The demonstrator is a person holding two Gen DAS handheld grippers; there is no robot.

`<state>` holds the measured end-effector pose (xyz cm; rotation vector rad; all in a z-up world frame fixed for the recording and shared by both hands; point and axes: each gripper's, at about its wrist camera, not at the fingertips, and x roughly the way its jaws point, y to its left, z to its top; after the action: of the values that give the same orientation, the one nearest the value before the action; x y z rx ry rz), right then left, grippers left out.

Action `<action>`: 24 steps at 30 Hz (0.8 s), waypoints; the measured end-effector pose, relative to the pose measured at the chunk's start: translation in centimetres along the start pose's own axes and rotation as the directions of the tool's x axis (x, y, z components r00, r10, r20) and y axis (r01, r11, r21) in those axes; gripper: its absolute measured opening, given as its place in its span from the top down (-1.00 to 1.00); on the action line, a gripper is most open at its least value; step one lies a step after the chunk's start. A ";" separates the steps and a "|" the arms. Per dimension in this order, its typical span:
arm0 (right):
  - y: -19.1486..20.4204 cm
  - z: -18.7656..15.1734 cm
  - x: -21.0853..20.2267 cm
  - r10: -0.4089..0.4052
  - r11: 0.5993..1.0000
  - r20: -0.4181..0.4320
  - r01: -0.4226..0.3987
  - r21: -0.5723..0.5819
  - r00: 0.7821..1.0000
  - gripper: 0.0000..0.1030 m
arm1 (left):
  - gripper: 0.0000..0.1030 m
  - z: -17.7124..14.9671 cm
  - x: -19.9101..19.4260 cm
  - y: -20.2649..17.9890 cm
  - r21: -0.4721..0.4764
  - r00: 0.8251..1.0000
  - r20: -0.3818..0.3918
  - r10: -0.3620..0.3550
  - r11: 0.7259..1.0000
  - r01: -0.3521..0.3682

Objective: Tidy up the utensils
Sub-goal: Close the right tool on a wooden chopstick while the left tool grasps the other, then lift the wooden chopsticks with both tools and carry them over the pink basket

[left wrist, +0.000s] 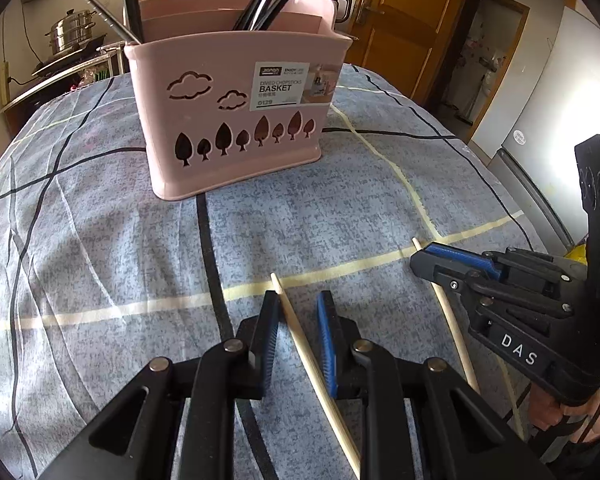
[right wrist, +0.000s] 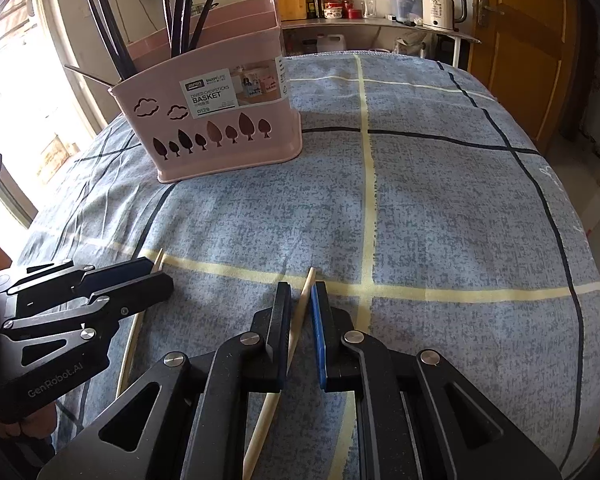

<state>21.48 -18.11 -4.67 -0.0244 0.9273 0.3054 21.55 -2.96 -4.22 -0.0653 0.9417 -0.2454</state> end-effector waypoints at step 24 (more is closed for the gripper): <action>1.2 3.7 -7.4 0.111 0.994 0.215 -0.106 -0.032 0.970 0.90 | 0.87 3.1 -8.6 -0.1 0.045 0.978 0.208 -0.022 0.999 0.013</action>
<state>19.88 -18.26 3.51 0.0410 0.7105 0.4105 19.14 -1.22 4.43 -0.0578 0.7267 -0.2699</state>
